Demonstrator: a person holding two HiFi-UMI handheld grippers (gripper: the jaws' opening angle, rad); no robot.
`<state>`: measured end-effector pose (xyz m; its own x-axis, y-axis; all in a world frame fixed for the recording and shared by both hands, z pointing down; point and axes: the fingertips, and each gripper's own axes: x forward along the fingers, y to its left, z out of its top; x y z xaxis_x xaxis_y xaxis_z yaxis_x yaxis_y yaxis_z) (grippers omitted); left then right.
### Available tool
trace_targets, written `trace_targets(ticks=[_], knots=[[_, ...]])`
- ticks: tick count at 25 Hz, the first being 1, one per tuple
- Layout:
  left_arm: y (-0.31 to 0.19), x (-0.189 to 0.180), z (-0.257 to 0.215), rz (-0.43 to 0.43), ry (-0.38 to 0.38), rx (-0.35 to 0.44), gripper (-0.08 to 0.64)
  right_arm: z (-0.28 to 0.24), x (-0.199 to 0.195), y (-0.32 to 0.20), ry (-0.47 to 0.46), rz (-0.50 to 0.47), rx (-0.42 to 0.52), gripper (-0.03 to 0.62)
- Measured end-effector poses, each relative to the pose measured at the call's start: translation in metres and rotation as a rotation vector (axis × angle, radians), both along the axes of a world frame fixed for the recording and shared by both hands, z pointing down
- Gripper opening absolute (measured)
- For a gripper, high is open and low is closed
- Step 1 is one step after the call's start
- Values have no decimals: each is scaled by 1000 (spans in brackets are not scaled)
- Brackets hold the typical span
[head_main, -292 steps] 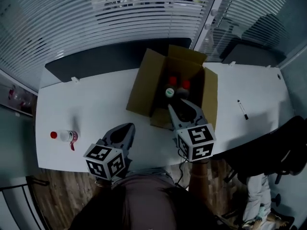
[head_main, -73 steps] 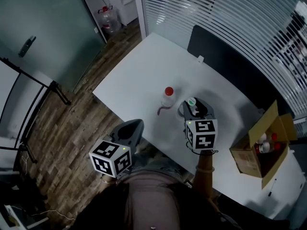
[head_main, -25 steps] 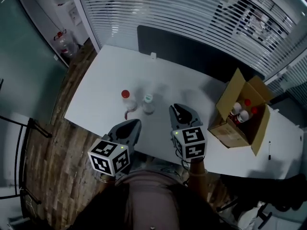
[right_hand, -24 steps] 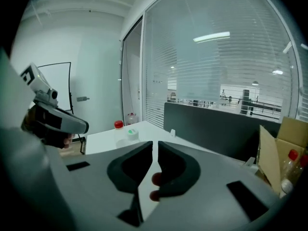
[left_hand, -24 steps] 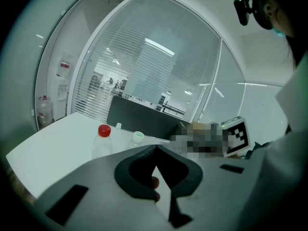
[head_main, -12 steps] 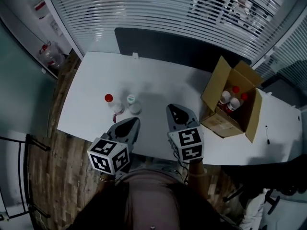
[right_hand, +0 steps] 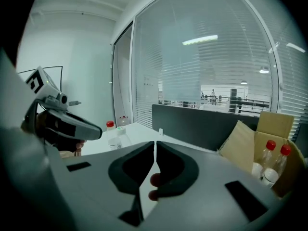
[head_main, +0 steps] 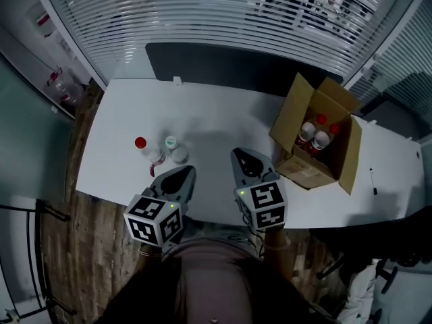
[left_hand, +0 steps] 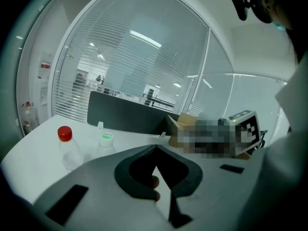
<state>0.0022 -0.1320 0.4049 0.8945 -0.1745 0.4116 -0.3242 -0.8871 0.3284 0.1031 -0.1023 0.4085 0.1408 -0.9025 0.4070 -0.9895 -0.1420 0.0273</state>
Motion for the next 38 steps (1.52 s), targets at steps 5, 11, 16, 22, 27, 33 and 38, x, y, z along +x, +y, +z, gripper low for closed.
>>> trace_targets(ticks=[5, 11, 16, 22, 27, 33, 38], knots=[[9, 11, 0, 18, 11, -13, 5, 0, 2, 9, -20, -4, 14, 35], [23, 28, -3, 66, 25, -24, 6, 5, 9, 28, -25, 9, -10, 35], [42, 51, -3, 137, 25, -17, 6, -10, 21, 45, -25, 52, 40, 35], [71, 79, -4, 244, 19, -9, 6, -13, 42, 79, -18, 144, 56, 35], [94, 101, -5, 326, 15, -6, 6, -18, 60, 109, -11, 225, 71, 35], [126, 122, -3, 430, 8, -9, 6, -13, 81, 147, 5, 329, 55, 35], [154, 133, -1, 505, 13, -13, 6, -14, 86, 175, -6, 403, 70, 35]])
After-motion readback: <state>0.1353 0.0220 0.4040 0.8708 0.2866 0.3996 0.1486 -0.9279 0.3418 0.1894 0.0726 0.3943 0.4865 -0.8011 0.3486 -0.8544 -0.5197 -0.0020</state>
